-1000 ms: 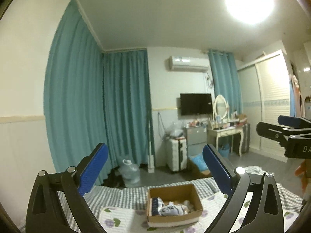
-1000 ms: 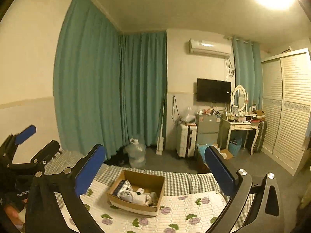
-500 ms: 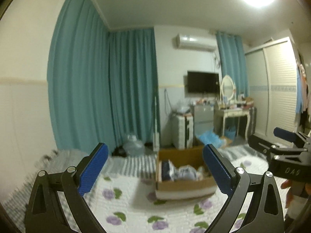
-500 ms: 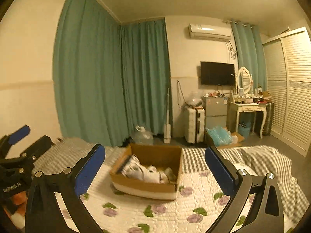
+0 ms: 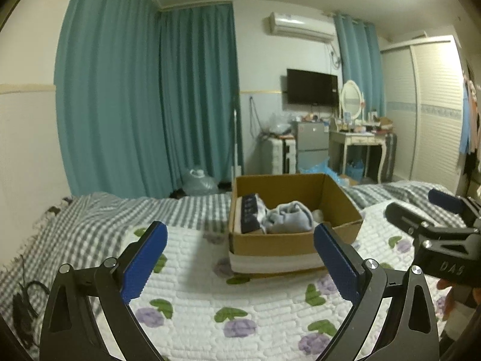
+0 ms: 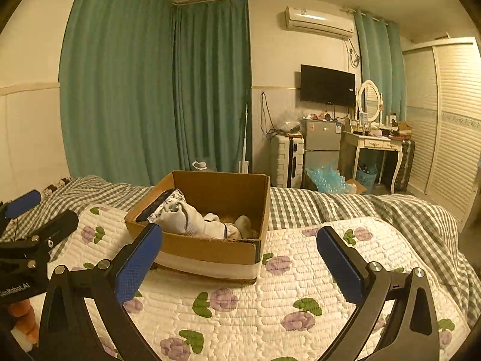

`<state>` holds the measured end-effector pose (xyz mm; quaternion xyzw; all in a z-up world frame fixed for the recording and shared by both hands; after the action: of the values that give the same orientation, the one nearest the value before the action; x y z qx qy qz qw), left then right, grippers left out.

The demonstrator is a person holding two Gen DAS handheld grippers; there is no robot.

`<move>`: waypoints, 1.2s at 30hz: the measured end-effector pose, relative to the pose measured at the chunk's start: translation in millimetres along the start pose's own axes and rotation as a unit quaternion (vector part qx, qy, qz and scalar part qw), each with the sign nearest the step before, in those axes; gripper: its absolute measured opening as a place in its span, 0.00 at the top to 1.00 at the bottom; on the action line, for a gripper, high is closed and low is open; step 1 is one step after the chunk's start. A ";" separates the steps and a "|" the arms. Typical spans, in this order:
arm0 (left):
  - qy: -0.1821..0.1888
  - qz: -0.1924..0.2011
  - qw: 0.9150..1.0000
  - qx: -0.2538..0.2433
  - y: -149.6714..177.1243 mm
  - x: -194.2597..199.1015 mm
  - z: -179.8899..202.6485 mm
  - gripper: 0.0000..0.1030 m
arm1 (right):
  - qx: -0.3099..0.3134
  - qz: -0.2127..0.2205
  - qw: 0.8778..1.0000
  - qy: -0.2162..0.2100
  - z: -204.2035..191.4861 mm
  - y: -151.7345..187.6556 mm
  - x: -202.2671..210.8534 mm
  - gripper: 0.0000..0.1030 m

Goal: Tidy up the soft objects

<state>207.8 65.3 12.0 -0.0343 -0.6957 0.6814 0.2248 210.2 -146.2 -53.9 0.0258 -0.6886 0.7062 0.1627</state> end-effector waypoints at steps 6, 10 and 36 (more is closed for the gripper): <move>0.000 -0.007 1.000 -0.006 6.8 -2.2 5.5 0.03 | -0.007 0.003 1.000 0.004 5.8 -7.0 7.7 0.00; 0.002 -0.010 1.000 0.000 9.7 -3.7 3.5 0.03 | -0.007 0.005 1.000 0.004 5.4 -8.2 11.6 0.00; -0.001 -0.008 1.000 0.029 12.2 0.4 -11.5 0.03 | 0.010 -0.002 1.000 0.001 -4.6 2.5 14.5 0.00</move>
<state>208.4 77.0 0.0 -0.0216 -0.6759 0.6998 0.2300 196.8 -138.9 -52.7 0.0285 -0.6814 0.7126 0.1644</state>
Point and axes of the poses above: each gripper's, at about its wrist camera, not at the fingertips, and x roughly against the way its jaws point, z to its right, y to its underside, the point moved 8 cm from there along -x, roughly the way its jaws point, and after that the axes turned 15 degrees about y, right-handed, at the moved point
